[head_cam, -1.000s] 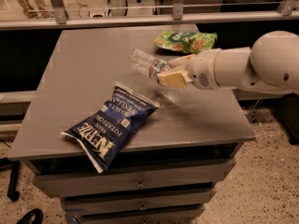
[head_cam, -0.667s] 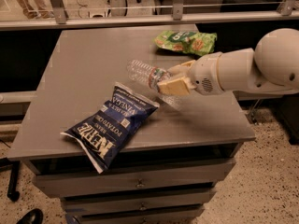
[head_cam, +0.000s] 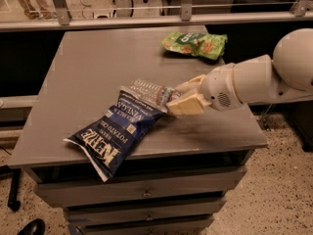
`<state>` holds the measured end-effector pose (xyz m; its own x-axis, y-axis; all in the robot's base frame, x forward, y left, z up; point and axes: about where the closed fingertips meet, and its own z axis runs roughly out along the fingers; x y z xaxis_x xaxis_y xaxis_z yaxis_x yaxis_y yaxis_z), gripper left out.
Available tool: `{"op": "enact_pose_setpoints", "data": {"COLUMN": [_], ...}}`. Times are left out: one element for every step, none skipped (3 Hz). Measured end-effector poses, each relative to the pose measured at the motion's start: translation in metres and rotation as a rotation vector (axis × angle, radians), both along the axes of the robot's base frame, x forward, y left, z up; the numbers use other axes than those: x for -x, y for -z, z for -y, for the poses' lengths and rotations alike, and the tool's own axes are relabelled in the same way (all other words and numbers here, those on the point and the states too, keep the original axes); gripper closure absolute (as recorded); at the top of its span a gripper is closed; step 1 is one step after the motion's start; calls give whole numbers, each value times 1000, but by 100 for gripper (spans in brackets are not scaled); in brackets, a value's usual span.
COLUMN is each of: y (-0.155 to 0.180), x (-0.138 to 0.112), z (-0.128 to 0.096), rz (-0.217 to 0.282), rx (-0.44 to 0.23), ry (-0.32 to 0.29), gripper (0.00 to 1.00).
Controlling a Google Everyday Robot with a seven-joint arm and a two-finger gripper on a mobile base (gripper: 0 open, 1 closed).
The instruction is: Move water bottle near blue chip bag
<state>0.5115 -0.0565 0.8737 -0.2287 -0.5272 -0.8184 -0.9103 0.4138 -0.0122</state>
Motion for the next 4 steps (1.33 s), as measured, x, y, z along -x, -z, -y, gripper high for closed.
{"op": "enact_pose_setpoints", "data": {"y": [4, 7, 9, 10], "x": [11, 15, 17, 19], "z": [-1, -3, -4, -5], "rz": [-17, -23, -26, -26], "rx": [9, 11, 12, 12], "ry": [-17, -29, -34, -37], "gripper": [82, 59, 35, 11]}}
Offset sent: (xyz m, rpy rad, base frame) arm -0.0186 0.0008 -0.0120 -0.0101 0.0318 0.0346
